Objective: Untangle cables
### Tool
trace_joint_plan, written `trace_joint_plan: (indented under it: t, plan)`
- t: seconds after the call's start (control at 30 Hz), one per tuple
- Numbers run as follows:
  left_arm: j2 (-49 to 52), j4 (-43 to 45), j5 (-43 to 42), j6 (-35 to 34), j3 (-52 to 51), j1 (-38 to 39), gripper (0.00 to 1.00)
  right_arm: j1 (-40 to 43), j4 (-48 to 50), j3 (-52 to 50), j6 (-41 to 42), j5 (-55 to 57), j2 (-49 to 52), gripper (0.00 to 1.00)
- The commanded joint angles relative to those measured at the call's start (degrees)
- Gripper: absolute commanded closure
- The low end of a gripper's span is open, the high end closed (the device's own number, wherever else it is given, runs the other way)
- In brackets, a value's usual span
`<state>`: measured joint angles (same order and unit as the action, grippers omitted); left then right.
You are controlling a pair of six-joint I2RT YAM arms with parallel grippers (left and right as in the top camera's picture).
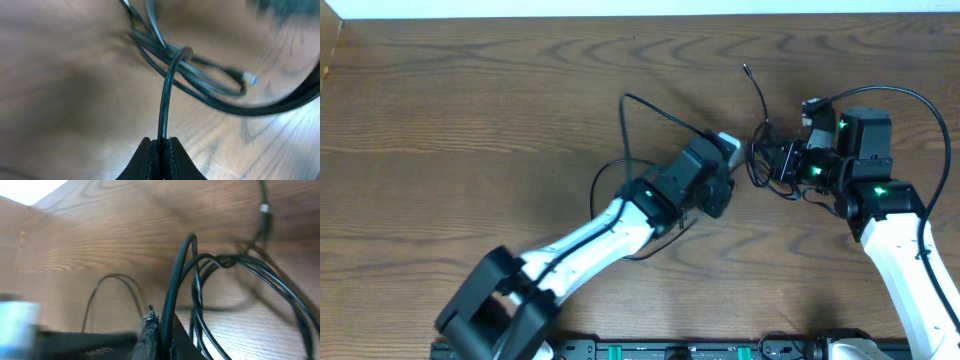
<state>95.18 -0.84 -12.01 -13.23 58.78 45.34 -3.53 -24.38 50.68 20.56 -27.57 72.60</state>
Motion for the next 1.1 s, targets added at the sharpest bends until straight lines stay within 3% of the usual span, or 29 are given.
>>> trace_joint_plan:
  t: [0.0, 0.4, 0.7, 1.07]
  plan:
    - [-7.0, 0.0, 4.3, 0.5, 0.4, -3.5, 0.93, -0.2, -1.6, 0.9, 0.0, 7.5, -0.5, 0.99]
    - [-22.9, -3.2, 4.6, 0.5, 0.4, -17.3, 0.92, -0.2, -9.9, 0.9, 3.9, 33.2, 1.7, 0.99]
    - [-29.6, -13.4, 5.6, 0.5, 0.4, -25.0, 0.92, -0.2, -10.1, 0.9, 5.1, 33.7, 6.2, 0.99]
    - [-25.4, -20.8, 5.0, -2.6, 0.4, -25.0, 0.92, -0.2, -9.9, 0.9, 5.1, 30.4, 6.2, 0.99]
